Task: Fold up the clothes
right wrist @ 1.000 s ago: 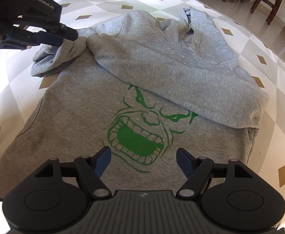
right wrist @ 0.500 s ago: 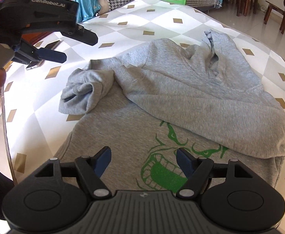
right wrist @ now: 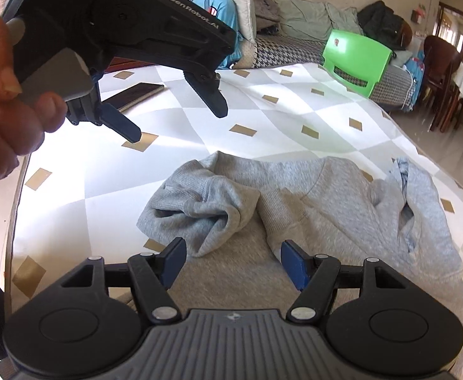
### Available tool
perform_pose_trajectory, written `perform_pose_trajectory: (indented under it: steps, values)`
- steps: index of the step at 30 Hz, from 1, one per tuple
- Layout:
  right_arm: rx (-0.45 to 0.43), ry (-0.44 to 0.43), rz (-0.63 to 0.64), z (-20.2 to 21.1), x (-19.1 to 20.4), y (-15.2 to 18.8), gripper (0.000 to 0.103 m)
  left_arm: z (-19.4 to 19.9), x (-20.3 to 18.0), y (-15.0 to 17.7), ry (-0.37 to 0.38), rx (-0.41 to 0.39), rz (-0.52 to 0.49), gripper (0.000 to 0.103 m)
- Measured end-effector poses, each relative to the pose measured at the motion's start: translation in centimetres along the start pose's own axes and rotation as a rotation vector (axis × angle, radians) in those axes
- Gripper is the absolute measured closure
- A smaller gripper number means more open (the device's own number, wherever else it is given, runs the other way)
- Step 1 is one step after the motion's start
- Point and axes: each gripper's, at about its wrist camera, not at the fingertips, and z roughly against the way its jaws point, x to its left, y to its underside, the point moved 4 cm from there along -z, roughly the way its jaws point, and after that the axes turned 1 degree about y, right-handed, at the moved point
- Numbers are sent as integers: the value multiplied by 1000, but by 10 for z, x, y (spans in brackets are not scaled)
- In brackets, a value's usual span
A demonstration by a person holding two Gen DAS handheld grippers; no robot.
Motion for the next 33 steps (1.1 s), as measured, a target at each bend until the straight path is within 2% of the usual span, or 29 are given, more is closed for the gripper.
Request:
perform_pose_trajectory:
  steps: [6,10,18,22,24,25,29,33]
  values:
    - [-30,-4,150,-22,14,-15,38,5,2,-8,8,-22,43,11]
    - [-43,24,248,-35,23,-16,38,2,1,-9,4,-13,60,11]
    - [-76,38,363,-55,39,-17,49,6,-1,-14,-49,-66,57,8]
    - [-63,36,435,-65,46,-10,59,6,3,-17,-58,-70,83,8]
    - [-62,37,469,-67,49,-4,68,5,4,-17,-61,-70,90,8]
    - [-64,39,482,-67,50,-2,75,5,3,-17,-62,-69,91,8]
    - [-85,51,433,-65,45,-8,90,3,2,-17,-62,-65,97,8]
    - [-118,69,309,-58,28,-24,91,4,3,-19,-61,-72,112,8]
